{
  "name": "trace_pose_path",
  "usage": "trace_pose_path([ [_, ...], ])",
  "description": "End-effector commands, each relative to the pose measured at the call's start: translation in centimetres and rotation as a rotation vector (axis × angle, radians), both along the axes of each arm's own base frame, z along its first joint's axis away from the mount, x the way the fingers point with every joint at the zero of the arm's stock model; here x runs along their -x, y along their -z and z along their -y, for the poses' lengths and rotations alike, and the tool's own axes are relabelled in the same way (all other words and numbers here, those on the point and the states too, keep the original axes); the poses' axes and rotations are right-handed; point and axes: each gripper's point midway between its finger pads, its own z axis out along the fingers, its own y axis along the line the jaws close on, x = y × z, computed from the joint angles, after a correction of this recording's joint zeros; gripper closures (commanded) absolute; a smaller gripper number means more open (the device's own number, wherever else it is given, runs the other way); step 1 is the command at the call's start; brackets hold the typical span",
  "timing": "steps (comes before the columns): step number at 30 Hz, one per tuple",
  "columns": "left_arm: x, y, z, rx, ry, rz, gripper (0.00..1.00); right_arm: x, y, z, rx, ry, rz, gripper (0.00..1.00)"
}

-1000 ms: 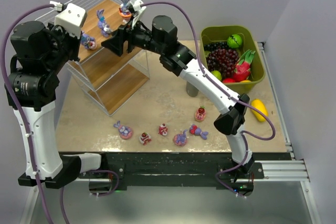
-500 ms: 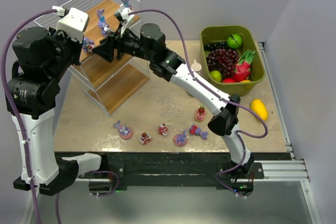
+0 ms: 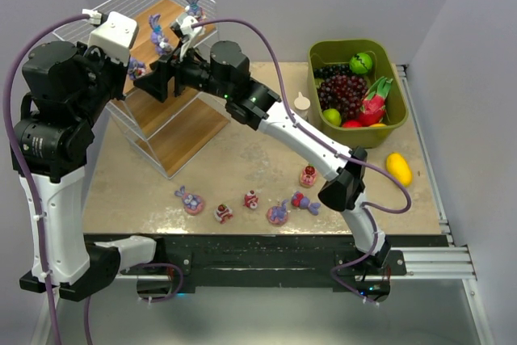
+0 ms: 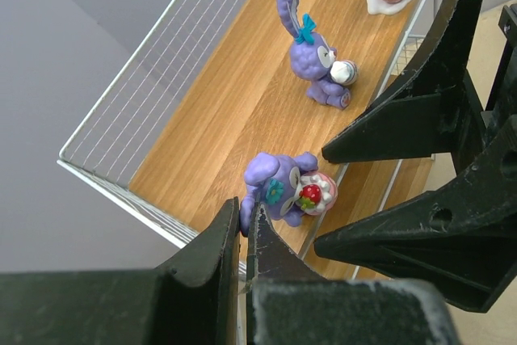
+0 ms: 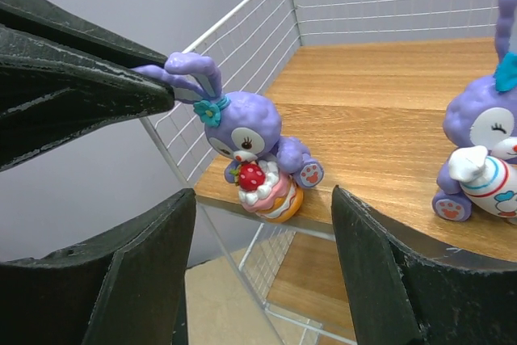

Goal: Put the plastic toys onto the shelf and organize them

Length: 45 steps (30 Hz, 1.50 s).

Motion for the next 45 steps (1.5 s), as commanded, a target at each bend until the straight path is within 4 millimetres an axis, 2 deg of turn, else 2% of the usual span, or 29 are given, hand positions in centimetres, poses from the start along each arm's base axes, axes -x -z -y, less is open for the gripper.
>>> trace_pose_path([
  [1,-0.3,-1.4,0.2,0.006,0.006,0.054,0.99,-0.7,-2.7,0.3,-0.071,0.050,0.069,0.28],
  [9,-0.2,-1.6,0.6,0.013,0.025,0.061,0.99,-0.8,-2.1,-0.2,-0.062,0.058,0.079,0.31],
  [13,-0.4,-1.5,0.8,0.017,0.028,0.057,0.98,-0.5,-2.1,-0.4,-0.061,0.061,0.084,0.36],
  [21,-0.2,-1.7,0.8,0.021,0.030,0.065,0.99,-0.3,-1.8,-0.8,-0.056,0.074,0.077,0.58],
  [28,-0.1,-1.8,0.8,0.028,0.029,0.069,0.95,0.1,-1.9,-1.0,-0.060,0.074,0.073,0.68],
  [38,0.1,-1.7,0.8,0.033,0.028,0.066,0.88,0.3,-2.4,-0.8,-0.070,0.075,0.071,0.75],
  [45,-0.1,-1.4,0.8,0.036,0.025,0.058,0.78,0.5,-2.3,-1.0,-0.069,0.070,0.065,0.75],
])
